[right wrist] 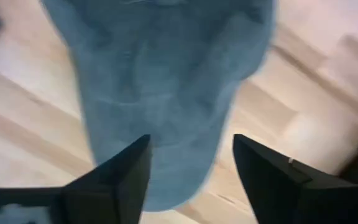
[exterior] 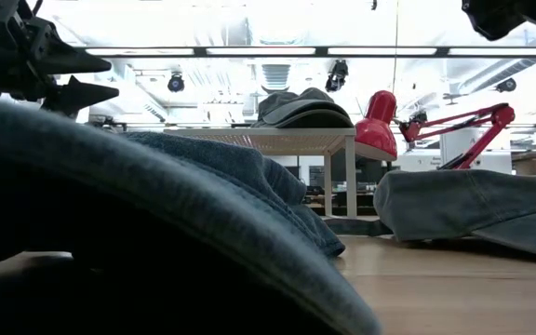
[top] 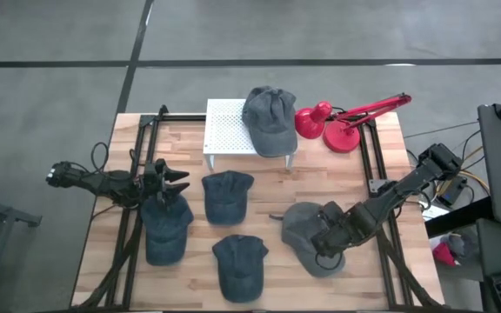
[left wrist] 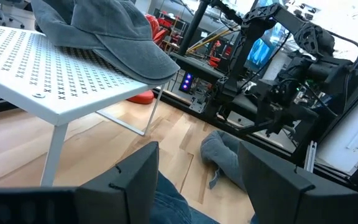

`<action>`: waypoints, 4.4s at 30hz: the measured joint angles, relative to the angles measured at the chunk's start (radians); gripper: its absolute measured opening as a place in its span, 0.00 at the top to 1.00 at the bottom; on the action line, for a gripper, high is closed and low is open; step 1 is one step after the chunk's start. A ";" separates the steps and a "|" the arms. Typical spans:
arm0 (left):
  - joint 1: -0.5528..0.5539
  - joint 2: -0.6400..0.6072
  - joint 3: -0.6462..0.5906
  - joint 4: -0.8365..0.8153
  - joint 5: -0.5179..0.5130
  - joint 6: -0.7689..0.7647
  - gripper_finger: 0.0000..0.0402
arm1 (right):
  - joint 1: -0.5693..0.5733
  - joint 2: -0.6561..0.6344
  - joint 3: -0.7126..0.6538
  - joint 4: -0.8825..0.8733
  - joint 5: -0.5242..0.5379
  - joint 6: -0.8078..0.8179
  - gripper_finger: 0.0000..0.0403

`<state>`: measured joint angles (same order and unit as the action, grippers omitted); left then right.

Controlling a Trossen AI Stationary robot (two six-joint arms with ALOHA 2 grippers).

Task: Pick & Place hat
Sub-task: Stack the gray cap on the gray caps on the shelf

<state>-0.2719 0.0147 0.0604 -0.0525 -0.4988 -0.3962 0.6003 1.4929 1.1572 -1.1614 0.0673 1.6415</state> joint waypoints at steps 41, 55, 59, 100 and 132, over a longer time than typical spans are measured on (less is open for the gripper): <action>0.000 0.000 0.000 0.000 0.000 -0.001 0.45 | -0.129 0.039 -0.231 0.358 -0.023 -0.093 0.11; 0.000 0.000 0.000 0.000 -0.005 -0.001 0.45 | -0.183 0.327 -0.162 0.385 -0.121 -0.299 0.12; 0.000 0.000 0.000 0.000 -0.039 -0.001 0.45 | -0.183 0.365 -0.121 0.372 -0.121 -0.289 0.18; 0.000 0.007 0.000 0.000 -0.075 -0.018 0.45 | -0.182 -0.354 -0.106 0.486 0.114 -0.313 0.98; 0.000 0.008 0.000 0.000 -0.074 -0.233 0.45 | -0.404 -0.074 0.375 0.607 0.936 -0.812 0.98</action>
<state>-0.2718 0.0222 0.0601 -0.0525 -0.5732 -0.6292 0.1958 1.4186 1.5320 -0.5543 1.0030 0.8295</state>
